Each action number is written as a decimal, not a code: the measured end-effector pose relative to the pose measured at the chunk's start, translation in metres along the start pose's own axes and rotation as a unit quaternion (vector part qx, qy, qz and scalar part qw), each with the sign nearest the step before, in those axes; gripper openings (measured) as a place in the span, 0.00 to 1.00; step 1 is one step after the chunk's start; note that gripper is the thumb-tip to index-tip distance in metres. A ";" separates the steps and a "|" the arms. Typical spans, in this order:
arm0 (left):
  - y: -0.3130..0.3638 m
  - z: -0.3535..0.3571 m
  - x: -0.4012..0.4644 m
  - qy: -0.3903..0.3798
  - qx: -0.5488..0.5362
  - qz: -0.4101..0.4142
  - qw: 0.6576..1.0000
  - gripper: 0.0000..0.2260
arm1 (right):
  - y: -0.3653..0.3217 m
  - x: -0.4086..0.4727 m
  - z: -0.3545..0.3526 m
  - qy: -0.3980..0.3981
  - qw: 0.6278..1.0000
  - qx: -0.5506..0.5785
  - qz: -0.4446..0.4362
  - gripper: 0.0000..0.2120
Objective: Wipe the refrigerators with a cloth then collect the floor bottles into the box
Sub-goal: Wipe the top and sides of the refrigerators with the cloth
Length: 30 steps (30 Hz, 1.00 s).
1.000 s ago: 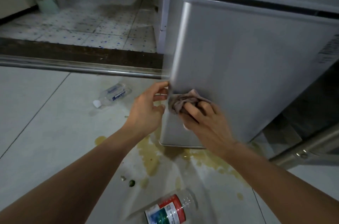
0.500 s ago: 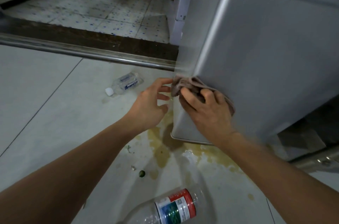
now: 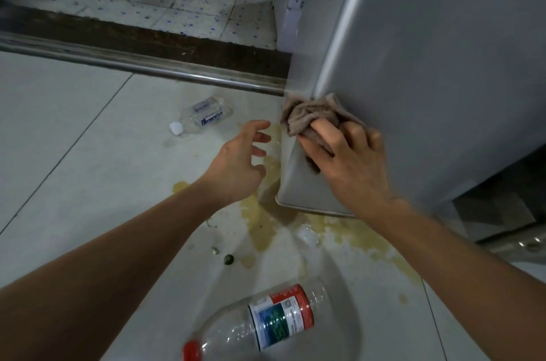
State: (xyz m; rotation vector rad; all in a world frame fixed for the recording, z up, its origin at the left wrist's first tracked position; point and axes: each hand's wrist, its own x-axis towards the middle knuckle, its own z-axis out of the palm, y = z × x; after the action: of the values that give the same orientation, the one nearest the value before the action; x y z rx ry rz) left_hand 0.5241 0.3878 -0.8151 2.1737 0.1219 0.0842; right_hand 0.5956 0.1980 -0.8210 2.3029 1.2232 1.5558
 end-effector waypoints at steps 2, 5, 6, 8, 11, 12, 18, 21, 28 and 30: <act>0.000 0.006 0.002 0.003 -0.003 -0.003 1.000 0.29 | -0.010 -0.019 0.007 -0.041 0.998 0.009 -0.047 0.17; 0.004 0.013 0.003 0.010 -0.008 0.004 1.000 0.28 | -0.024 -0.043 0.007 -0.177 0.973 0.025 -0.148 0.26; 0.005 0.015 0.003 0.011 -0.005 0.010 1.000 0.28 | -0.024 -0.045 0.006 -0.194 0.969 0.026 -0.150 0.25; 0.006 0.017 0.000 0.014 0.001 0.014 1.000 0.28 | -0.020 -0.045 0.004 -0.177 0.974 0.030 -0.136 0.21; 0.011 0.021 0.000 0.014 0.011 0.019 1.000 0.29 | 0.008 -0.037 -0.004 -0.060 0.996 0.024 -0.062 0.17; 0.014 0.023 0.001 0.015 0.008 0.023 1.000 0.30 | 0.021 -0.034 -0.008 -0.030 0.999 0.020 -0.041 0.16; 0.027 0.043 0.004 0.063 0.008 0.032 0.997 0.26 | 0.040 -0.062 -0.013 -0.039 0.997 0.035 0.059 0.18; 0.028 0.050 0.004 0.094 0.012 0.021 0.995 0.25 | 0.034 -0.099 -0.015 -0.135 0.989 0.065 -0.003 0.16; 0.034 0.063 0.007 0.151 0.030 -0.001 0.988 0.20 | 0.068 -0.072 -0.030 -0.048 0.991 0.058 0.113 0.18; 0.035 0.064 0.007 0.158 0.035 -0.005 0.987 0.19 | 0.083 -0.058 -0.030 0.021 0.985 0.053 0.166 0.11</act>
State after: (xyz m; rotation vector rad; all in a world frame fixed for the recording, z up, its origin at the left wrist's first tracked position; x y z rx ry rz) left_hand 0.5402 0.3166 -0.8231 2.2150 0.3189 0.4244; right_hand 0.6081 0.0945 -0.8085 2.6662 0.9904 1.6820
